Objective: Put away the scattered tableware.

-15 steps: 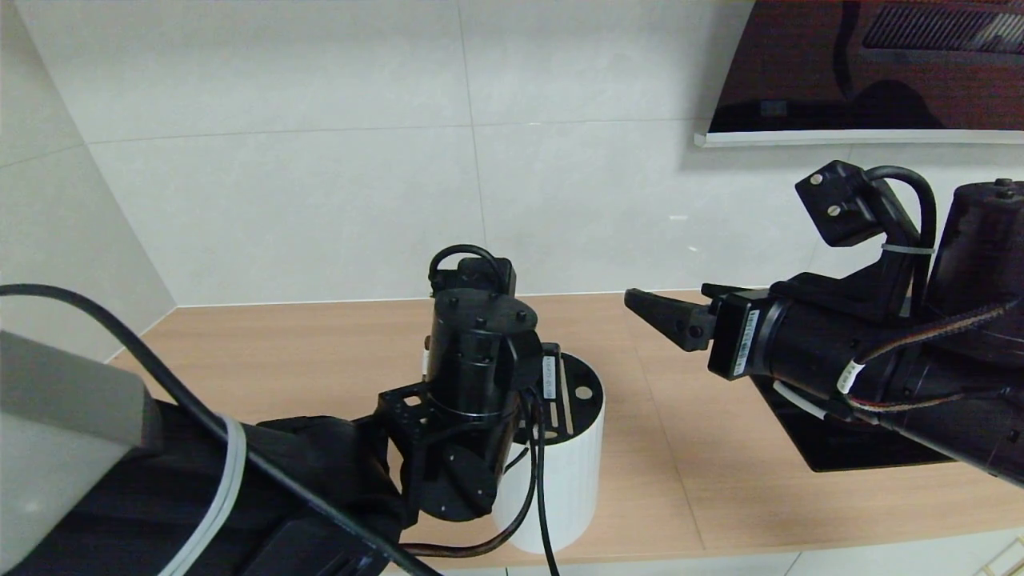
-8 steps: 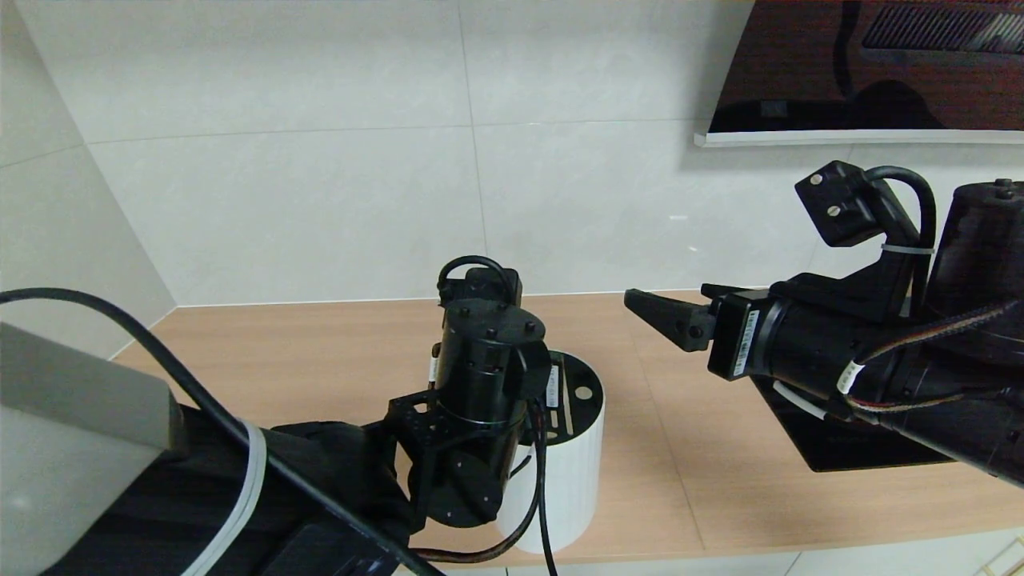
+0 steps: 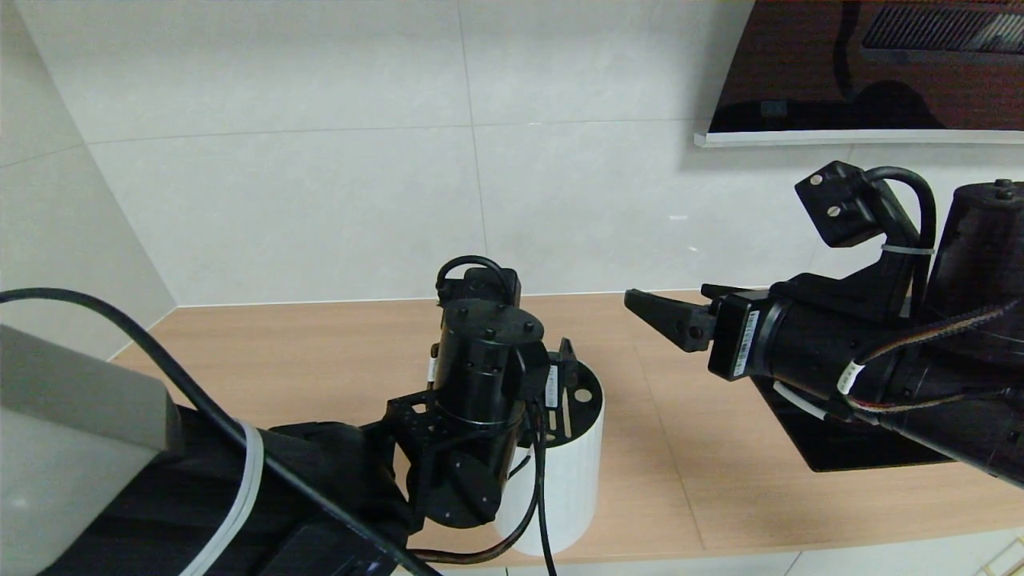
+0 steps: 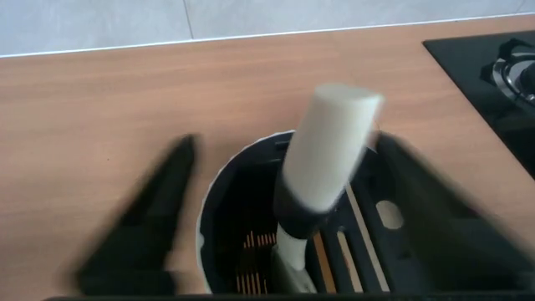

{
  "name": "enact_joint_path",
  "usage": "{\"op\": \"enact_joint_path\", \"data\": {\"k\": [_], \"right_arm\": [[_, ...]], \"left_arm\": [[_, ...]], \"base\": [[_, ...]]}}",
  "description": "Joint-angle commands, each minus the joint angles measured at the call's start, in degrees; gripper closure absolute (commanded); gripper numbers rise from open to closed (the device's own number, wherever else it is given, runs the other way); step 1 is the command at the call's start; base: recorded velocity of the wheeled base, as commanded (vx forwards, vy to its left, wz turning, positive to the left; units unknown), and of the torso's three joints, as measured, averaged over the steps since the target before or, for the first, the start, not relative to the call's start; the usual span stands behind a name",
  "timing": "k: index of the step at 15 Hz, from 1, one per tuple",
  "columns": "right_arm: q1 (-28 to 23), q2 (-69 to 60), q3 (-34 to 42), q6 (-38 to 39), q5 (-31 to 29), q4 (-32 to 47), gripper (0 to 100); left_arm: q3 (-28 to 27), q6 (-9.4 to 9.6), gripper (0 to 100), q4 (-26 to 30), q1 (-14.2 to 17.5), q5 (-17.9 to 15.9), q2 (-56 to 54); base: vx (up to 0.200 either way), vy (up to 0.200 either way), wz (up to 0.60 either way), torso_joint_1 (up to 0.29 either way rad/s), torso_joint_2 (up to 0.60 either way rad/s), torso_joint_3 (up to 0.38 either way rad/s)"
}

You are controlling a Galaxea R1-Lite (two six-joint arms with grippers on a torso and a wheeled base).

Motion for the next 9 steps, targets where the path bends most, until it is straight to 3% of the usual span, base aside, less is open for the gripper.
{"op": "enact_joint_path", "data": {"k": [1,6,9], "right_arm": [[0.0,0.0,0.0,0.0,0.0,0.0,0],[-0.1,-0.3,0.0,0.0,0.0,0.0,0],[-3.3,-2.3,0.0,-0.3,0.0,0.0,0]], "left_arm": [[0.0,-0.01,0,0.1,0.0,0.0,-0.3],[0.7,0.08,0,0.3,0.1,-0.3,-7.0],[4.4,0.43,0,3.8,0.1,-3.3,-18.6]], "base": [[0.0,0.0,0.0,0.0,0.0,0.0],[0.0,0.0,0.0,0.0,0.0,0.0],[0.0,0.0,0.0,0.0,0.0,0.0]]}}
